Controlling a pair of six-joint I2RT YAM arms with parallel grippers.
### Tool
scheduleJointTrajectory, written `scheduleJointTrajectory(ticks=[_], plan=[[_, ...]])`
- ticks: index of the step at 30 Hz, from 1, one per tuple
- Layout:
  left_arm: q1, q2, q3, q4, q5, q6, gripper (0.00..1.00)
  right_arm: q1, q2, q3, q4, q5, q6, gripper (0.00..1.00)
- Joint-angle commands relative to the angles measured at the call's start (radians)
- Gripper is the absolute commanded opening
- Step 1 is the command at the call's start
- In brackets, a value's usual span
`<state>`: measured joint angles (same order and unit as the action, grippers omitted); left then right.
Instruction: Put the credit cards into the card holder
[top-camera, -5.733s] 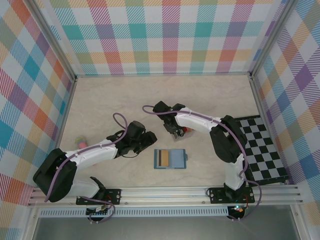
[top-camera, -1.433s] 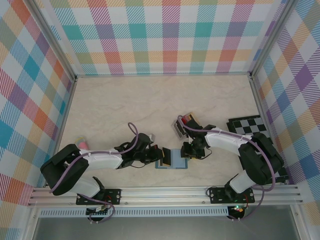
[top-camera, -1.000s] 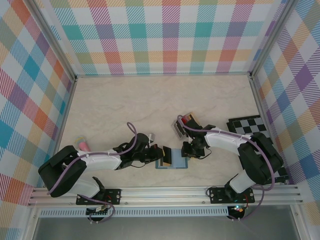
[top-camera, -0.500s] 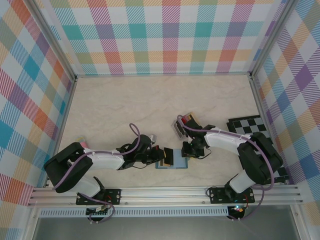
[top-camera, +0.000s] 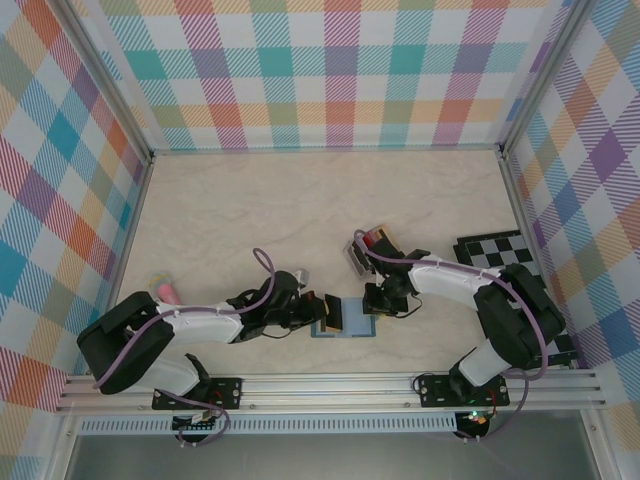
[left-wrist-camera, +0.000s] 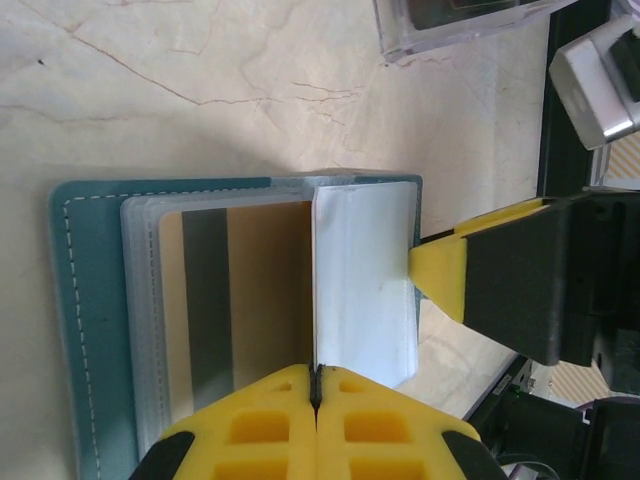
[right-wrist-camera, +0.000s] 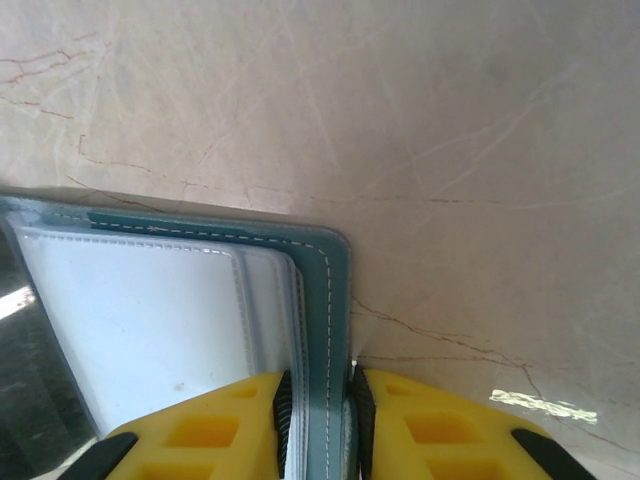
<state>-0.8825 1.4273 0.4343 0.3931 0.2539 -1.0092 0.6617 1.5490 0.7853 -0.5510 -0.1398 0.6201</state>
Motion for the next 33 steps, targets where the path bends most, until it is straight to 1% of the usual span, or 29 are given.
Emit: scheduleJointTrajectory(ticks=[1,7,12,20,26,33], plan=[[-0.018,0.037,0.014,0.034,0.021,-0.006,0.0,0.006,0.043,-0.03,0.025,0.0,0.013,0.26],[-0.027,0.059,0.009,0.042,0.019,-0.011,0.0,0.005,0.039,-0.032,0.025,-0.004,0.012,0.25],[-0.033,0.088,0.034,0.049,0.062,0.007,0.0,0.006,0.043,-0.034,0.034,-0.013,0.016,0.25],[-0.038,0.08,0.019,0.049,0.065,0.007,0.0,0.006,0.046,-0.035,0.031,-0.003,0.017,0.25],[-0.038,0.108,0.061,0.02,0.086,0.042,0.0,0.006,0.051,-0.029,0.028,0.0,0.013,0.25],[-0.038,0.151,0.084,0.01,0.088,0.039,0.0,0.006,0.051,-0.025,0.031,-0.004,0.017,0.25]])
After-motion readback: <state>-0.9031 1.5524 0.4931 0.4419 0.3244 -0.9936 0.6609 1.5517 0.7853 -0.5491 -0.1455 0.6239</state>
